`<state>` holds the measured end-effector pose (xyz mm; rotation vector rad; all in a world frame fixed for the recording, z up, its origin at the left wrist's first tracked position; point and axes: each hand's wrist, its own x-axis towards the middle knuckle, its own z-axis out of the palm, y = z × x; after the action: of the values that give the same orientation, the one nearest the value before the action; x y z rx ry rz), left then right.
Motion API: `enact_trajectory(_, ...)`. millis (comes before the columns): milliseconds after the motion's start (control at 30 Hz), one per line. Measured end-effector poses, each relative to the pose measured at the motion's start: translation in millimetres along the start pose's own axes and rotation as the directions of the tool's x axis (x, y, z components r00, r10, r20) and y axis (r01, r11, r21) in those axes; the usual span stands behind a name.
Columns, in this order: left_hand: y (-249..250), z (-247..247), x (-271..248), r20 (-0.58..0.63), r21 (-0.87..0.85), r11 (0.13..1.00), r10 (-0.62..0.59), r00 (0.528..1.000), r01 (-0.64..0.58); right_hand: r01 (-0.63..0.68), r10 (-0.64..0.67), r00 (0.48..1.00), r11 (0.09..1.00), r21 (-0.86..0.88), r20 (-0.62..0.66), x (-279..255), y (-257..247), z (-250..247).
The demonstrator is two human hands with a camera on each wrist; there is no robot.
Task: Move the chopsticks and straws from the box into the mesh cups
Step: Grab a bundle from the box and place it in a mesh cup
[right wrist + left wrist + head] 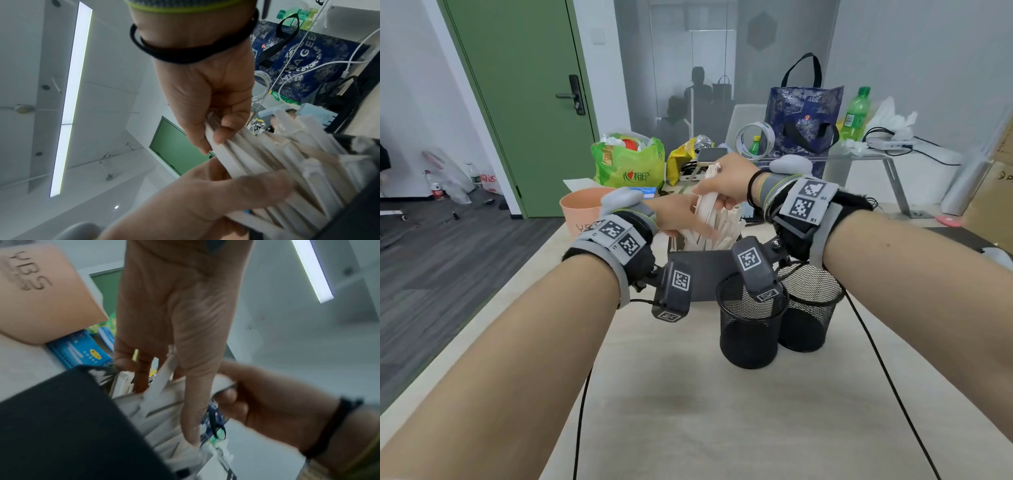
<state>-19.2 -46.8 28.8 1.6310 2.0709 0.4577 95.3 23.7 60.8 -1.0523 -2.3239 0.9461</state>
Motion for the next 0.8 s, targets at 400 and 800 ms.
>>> enact_trajectory(400, -3.7, -0.3, 1.5, -0.132, -0.166, 0.986, 0.005, 0.991, -0.027, -0.126, 0.09, 0.968, 0.981, 0.144, 0.233, -3.3, 5.5, 6.9)
enact_trajectory(800, 2.4, -0.7, -9.2, -0.064, 0.179, 0.984, -0.002, 0.998, 0.014, -0.103, 0.092, 0.991, 0.988, 0.116, 0.097, -14.5, 4.3, 5.2)
